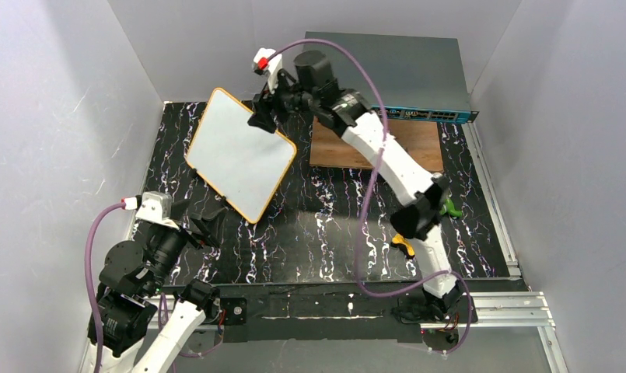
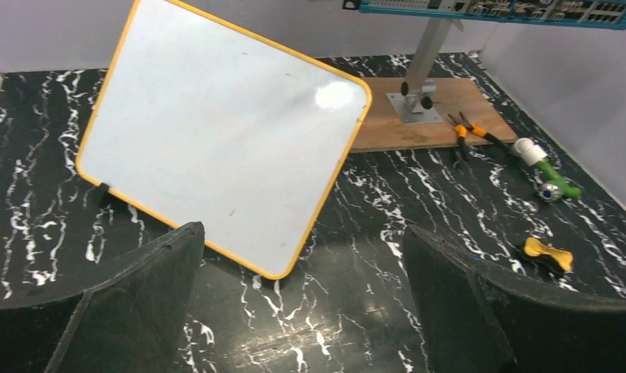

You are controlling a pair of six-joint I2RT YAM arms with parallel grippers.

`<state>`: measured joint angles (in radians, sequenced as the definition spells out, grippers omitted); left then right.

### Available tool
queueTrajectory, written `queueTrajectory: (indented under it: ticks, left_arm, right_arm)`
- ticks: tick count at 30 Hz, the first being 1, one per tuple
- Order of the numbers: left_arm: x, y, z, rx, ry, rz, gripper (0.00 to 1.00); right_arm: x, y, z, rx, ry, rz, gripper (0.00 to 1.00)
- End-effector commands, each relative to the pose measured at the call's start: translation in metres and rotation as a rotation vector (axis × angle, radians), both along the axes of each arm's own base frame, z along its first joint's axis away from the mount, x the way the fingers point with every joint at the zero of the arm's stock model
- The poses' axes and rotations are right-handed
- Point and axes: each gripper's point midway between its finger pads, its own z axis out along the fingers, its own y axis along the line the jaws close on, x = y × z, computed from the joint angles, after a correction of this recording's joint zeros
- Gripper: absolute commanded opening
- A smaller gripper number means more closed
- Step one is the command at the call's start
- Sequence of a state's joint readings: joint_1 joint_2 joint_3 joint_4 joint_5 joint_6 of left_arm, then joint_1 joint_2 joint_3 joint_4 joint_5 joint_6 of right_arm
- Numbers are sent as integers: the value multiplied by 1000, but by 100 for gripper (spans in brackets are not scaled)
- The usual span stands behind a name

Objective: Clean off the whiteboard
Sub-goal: Place the whiteboard on the whiteboard stand, then reset both arms

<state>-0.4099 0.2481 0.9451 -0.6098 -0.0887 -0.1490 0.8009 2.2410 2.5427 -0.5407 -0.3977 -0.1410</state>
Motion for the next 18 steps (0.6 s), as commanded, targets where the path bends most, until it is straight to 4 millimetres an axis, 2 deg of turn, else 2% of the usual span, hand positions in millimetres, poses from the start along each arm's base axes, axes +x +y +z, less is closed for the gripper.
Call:
queueTrajectory:
  ticks: [1,7,9,11,13,14,16,18]
  left_arm:
    - [-3,-16,13,-83,7,-70,98]
    - [-6,-27,20,-160,17,-113,98]
    - [-3,-31,21,-185,29,-121,98]
    - [2,-35,19,-209,57,-123,98]
    - [11,-39,13,-221,105,-108,98]
    - [16,-39,11,-222,135,-90,98]
    - [30,-34,1,-208,194,-17,98]
    - [40,-33,-3,-198,216,15,98]
  right_arm:
    - [-50,-43,106,95,-210,51,76]
    - [-110,-99,136,70,-269,111,78]
    - [-130,-130,143,61,-271,82,83]
    - [-149,-169,140,28,-271,54,90]
    - [-151,-215,119,17,-192,-17,91]
    - [-150,-242,116,38,-150,-72,91]
    - [-138,-296,96,13,-123,-284,91]
    - [-143,-339,72,-45,-158,-453,91]
